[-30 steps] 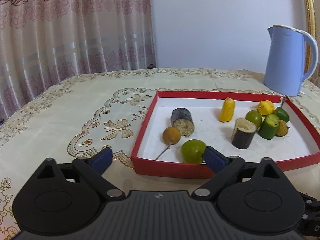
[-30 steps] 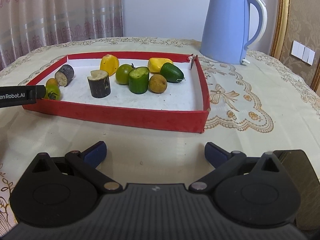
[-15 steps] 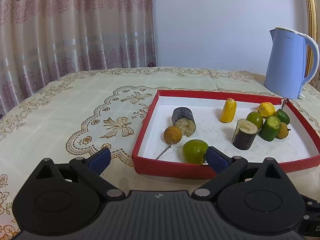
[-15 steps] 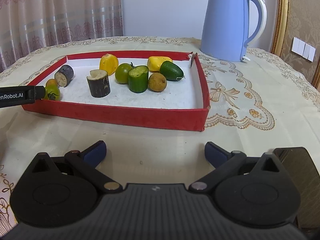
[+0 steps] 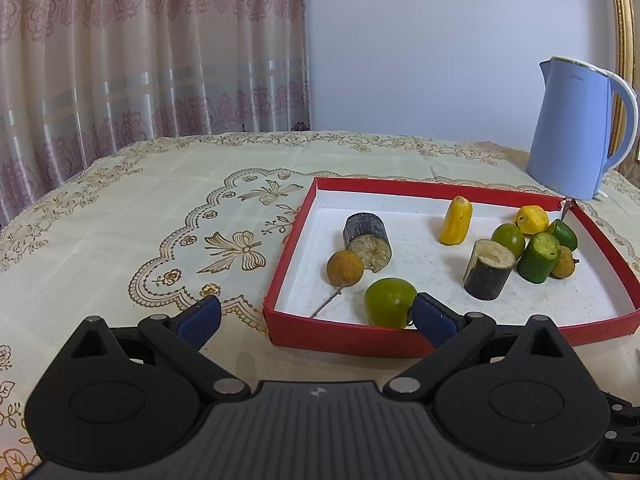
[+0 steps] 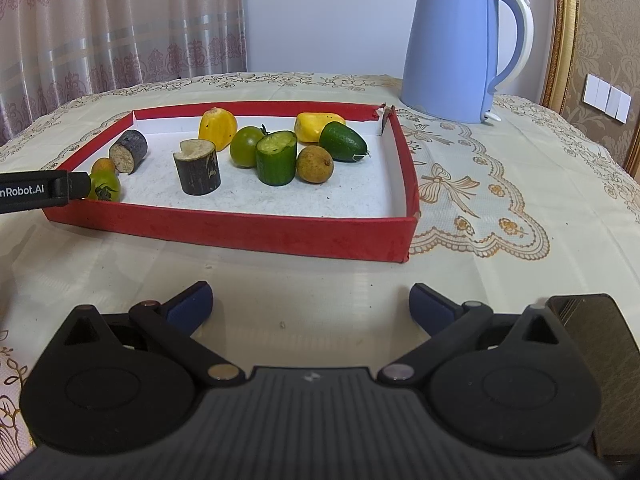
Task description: Organize fruits
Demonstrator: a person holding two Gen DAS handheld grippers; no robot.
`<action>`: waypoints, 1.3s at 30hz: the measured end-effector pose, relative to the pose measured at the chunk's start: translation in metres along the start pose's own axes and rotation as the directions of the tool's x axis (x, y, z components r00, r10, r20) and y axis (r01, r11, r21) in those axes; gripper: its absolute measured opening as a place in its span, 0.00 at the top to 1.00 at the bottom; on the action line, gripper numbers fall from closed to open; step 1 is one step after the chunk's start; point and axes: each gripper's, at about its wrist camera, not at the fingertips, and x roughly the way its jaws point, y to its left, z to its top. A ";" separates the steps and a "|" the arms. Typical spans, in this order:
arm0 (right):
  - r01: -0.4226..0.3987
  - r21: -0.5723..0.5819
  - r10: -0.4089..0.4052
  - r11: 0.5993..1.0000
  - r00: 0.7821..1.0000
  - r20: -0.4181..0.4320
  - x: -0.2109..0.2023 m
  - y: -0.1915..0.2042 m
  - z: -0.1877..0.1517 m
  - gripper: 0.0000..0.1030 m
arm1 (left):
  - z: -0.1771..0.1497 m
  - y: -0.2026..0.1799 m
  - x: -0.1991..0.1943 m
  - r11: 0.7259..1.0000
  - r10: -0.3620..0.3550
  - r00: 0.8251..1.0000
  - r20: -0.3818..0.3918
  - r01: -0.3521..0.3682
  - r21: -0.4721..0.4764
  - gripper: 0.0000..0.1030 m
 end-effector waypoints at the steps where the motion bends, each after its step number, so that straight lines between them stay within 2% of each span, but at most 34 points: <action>1: 0.000 0.000 0.000 1.000 1.000 0.000 0.000 0.000 0.000 0.00 | 0.000 0.000 0.000 1.000 -0.001 1.000 -0.001 0.001 -0.001 0.01; 10: 0.000 0.000 0.000 1.000 1.000 0.000 0.000 0.000 0.000 0.00 | 0.001 0.005 0.002 1.000 -0.003 1.000 -0.013 0.003 -0.027 0.01; 39: -0.001 0.000 0.001 1.000 1.000 0.000 0.000 0.000 0.000 0.00 | 0.000 0.000 -0.004 1.000 0.019 1.000 0.003 -0.019 0.005 0.01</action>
